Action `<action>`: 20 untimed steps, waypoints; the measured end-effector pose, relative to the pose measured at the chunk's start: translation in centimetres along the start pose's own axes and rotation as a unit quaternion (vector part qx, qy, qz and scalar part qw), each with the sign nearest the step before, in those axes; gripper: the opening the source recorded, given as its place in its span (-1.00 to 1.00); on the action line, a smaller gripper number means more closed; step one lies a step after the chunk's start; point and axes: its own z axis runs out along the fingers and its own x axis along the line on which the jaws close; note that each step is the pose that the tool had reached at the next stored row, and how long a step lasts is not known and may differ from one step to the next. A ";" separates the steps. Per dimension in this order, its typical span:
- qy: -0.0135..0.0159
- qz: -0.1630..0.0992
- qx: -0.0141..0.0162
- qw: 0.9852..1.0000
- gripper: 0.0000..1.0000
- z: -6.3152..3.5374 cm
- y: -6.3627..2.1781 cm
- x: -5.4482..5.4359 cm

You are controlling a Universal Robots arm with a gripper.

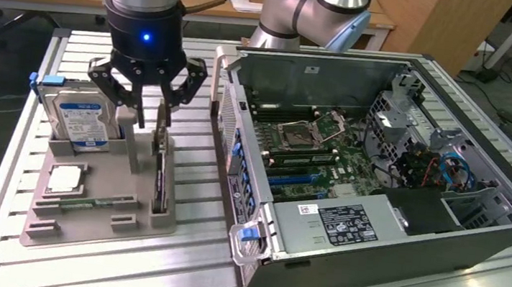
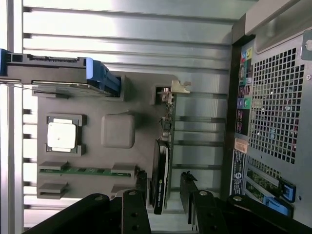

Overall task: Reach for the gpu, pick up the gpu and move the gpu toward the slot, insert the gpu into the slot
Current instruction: 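Pick up the gpu and move the gpu toward the slot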

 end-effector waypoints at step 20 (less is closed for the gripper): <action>0.000 0.000 0.000 1.000 -0.18 0.56 -0.26 0.0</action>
